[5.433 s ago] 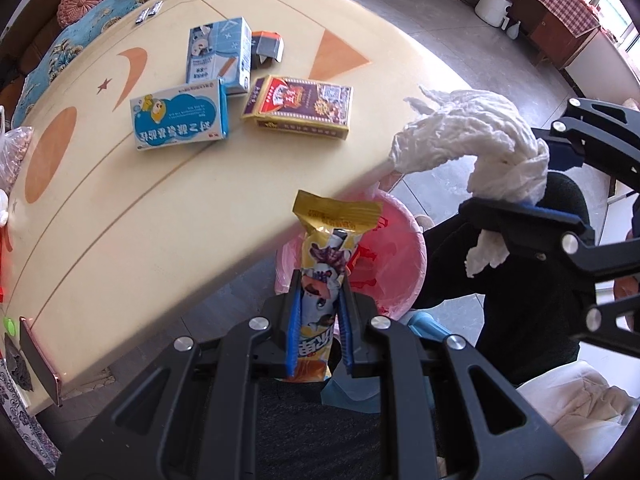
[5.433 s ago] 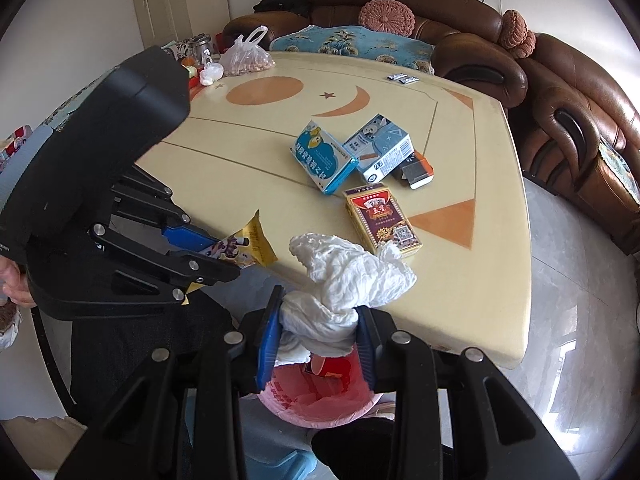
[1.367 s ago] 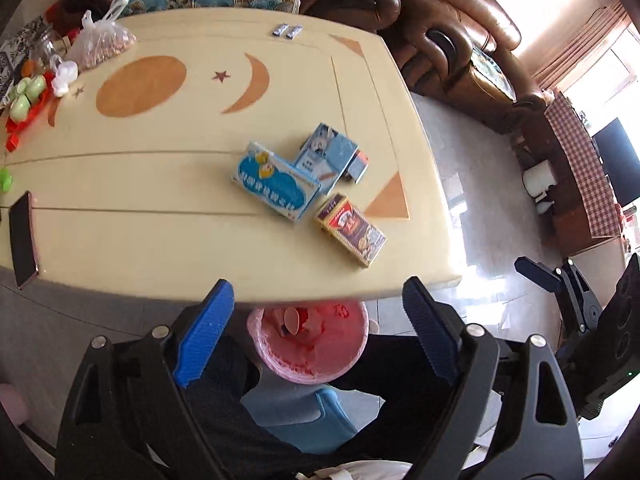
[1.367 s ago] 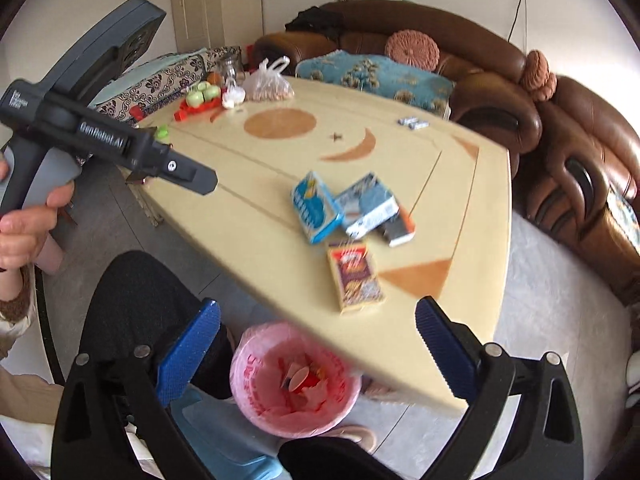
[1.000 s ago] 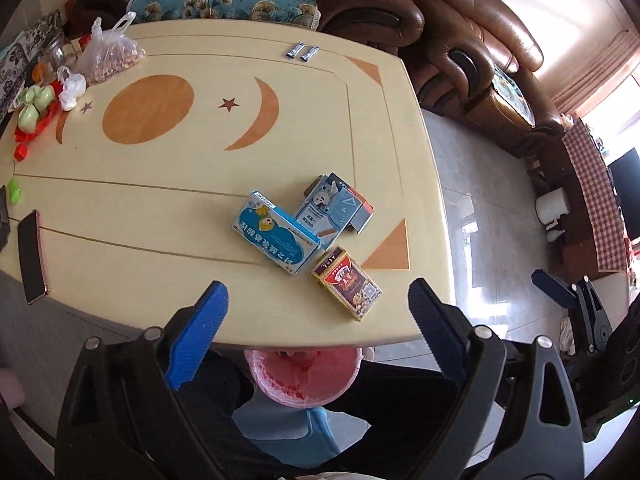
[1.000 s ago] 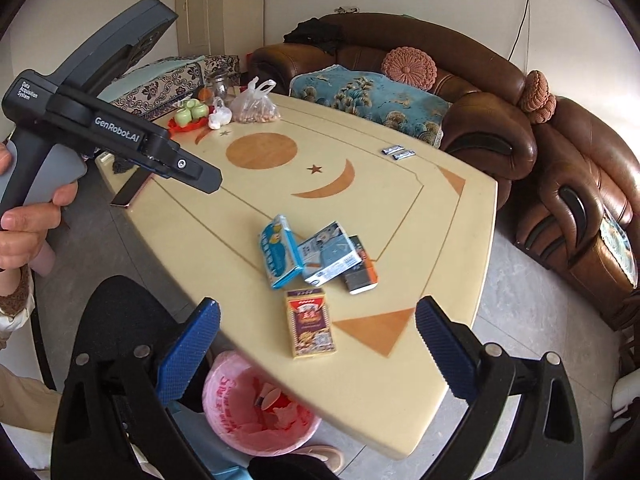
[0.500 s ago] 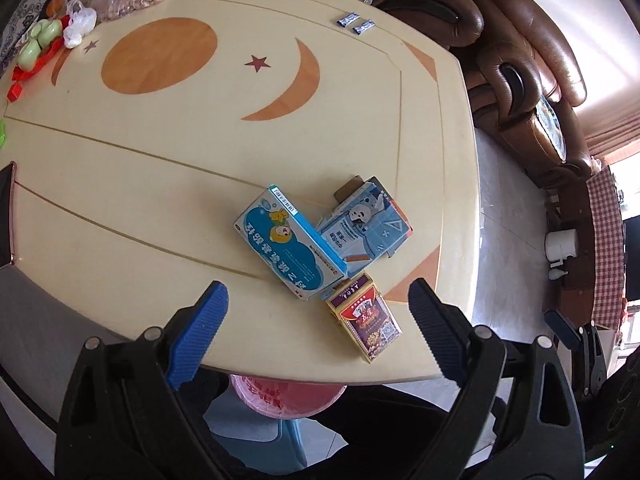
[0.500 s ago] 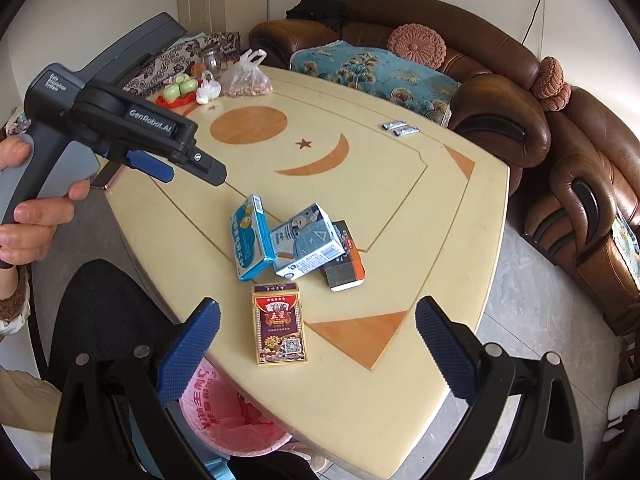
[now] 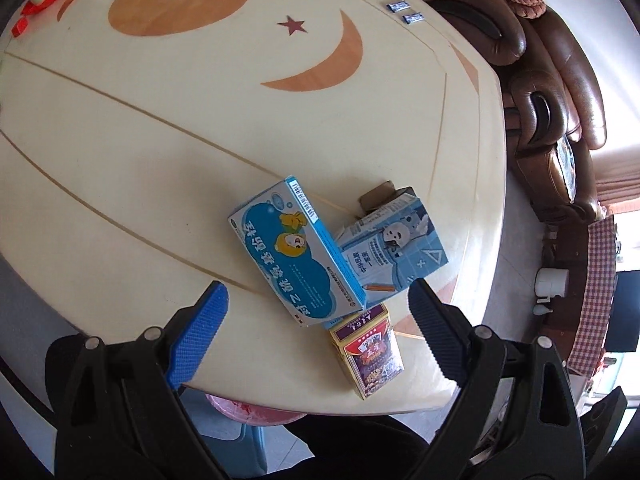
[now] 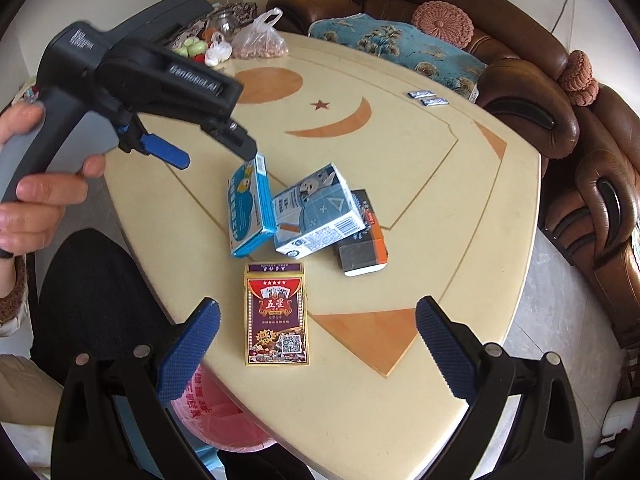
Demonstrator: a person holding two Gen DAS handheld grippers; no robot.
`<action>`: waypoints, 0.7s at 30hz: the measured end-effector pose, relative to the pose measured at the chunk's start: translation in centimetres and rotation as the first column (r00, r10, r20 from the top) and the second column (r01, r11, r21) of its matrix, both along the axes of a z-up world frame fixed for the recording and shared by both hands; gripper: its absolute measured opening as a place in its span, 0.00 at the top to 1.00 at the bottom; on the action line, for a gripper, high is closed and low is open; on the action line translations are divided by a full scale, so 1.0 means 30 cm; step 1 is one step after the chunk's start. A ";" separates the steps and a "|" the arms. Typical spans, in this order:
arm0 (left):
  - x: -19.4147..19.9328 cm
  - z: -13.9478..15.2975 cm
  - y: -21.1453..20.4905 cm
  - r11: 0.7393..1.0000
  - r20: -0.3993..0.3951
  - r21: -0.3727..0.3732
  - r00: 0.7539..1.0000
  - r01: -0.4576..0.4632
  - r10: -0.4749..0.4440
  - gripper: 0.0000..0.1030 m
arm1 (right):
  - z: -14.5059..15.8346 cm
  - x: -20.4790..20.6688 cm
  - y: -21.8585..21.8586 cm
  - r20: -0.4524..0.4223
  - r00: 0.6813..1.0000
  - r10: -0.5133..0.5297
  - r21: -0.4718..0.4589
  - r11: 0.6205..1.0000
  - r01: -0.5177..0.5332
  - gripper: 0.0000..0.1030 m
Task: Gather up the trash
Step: 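Move the left tool to the blue medicine box while the right tool approaches the playing-card box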
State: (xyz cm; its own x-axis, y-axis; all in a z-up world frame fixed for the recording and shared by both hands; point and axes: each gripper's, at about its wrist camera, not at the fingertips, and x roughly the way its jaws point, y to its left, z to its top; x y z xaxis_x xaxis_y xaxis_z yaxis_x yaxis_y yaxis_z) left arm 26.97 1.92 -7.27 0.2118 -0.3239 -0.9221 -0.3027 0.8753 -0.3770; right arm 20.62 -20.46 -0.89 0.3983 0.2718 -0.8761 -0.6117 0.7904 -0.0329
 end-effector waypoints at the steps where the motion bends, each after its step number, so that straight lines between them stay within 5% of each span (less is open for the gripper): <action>1: 0.003 -0.014 0.008 1.000 -0.004 -0.010 1.000 -0.015 0.015 0.13 | -0.018 0.001 0.007 -0.006 1.000 0.006 -0.008 1.000 -0.006 0.07; 9: 0.023 -0.132 0.048 0.991 -0.043 -0.061 0.992 -0.121 0.118 0.13 | -0.131 0.012 0.044 -0.063 0.997 0.034 -0.035 0.999 -0.036 0.07; 21: 0.078 -0.241 0.035 0.986 -0.095 -0.072 0.985 -0.151 0.144 0.13 | -0.227 0.033 0.081 -0.096 0.994 0.050 -0.069 0.996 -0.057 0.07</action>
State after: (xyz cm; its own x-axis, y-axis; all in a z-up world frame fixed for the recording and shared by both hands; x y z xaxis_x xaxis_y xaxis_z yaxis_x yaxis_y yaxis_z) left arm 29.32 2.98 -14.50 0.1805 -0.3673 -0.9124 -0.4618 0.7874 -0.4083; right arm 21.61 -18.04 -7.69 0.2997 0.2254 -0.9270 -0.6564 0.7539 -0.0289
